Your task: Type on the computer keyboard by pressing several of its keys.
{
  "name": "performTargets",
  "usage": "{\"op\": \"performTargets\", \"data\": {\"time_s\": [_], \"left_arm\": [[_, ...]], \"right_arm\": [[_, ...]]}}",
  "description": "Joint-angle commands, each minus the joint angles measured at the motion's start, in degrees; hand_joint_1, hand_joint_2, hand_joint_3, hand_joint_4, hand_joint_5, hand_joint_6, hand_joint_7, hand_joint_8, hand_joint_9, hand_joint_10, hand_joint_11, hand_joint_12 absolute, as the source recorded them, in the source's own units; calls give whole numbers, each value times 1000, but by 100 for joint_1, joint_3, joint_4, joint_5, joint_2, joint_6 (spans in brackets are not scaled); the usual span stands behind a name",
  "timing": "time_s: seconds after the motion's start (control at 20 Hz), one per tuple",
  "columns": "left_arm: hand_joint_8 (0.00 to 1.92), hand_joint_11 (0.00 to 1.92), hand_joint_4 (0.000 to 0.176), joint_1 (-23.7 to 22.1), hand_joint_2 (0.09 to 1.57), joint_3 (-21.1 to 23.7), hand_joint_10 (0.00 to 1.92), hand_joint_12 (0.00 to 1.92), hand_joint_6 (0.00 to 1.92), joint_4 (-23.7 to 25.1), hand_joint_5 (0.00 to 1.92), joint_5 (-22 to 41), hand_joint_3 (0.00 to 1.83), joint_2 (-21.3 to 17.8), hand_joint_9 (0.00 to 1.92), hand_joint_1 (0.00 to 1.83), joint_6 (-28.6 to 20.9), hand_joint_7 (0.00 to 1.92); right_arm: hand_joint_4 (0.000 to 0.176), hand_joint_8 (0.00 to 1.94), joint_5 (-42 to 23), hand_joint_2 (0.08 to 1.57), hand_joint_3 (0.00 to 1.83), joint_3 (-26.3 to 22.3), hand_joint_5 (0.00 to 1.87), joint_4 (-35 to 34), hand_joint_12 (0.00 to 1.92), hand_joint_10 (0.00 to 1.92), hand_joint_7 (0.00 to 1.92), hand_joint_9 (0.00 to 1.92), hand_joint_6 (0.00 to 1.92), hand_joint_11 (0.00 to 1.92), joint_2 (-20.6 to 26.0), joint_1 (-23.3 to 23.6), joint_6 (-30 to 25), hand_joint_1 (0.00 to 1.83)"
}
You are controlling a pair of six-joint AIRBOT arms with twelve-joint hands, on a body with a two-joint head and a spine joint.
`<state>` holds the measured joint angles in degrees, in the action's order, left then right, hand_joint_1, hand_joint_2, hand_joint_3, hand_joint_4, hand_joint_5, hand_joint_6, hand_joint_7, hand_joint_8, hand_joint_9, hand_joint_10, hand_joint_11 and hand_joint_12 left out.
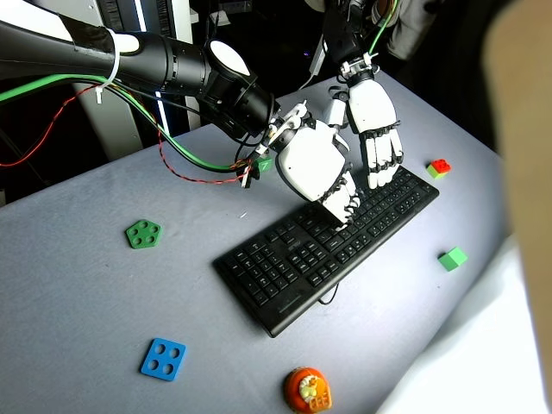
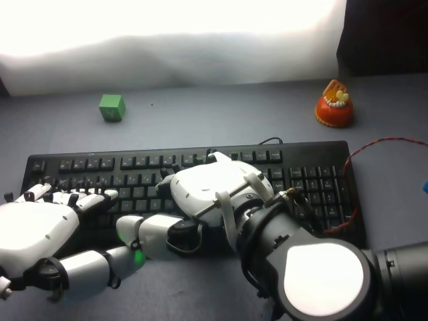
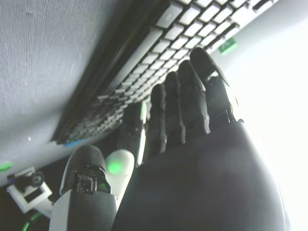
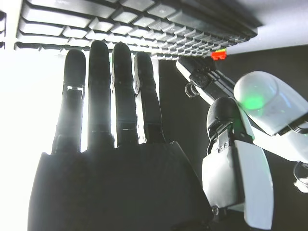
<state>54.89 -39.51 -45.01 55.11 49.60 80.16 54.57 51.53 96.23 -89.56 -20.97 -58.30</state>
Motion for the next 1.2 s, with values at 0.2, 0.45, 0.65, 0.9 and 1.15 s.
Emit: {"op": "performTargets", "data": {"time_s": [0.2,0.45,0.65,0.9,1.15], "left_arm": [[6,0,6,-7,1222,-74,17,916,11,218,268,826,0,190,288,0,-56,293],[7,0,0,33,1232,-75,7,876,49,219,389,980,4,312,282,0,17,317],[23,0,0,91,1228,-88,23,743,45,219,540,1042,0,312,352,0,-20,480],[6,0,0,98,1232,-116,53,1084,1,219,266,1042,1,315,545,0,-23,574],[0,0,0,209,1226,-147,2,884,94,219,576,1227,0,408,319,0,-32,387]], "right_arm": [[0,13,31,1149,3,-53,471,380,1168,32,546,496,25,0,-9,-18,-44,0],[0,14,50,1144,0,-53,604,380,1199,27,568,503,72,0,-21,-22,-43,0],[0,52,54,1158,4,-53,642,380,1236,66,851,639,52,0,-18,-34,-44,3],[0,1,55,1168,1,-54,597,380,1467,134,713,720,18,11,-18,-50,-43,0],[0,8,169,1156,0,-53,767,380,1284,51,671,534,78,0,-15,-47,-43,0]]}}
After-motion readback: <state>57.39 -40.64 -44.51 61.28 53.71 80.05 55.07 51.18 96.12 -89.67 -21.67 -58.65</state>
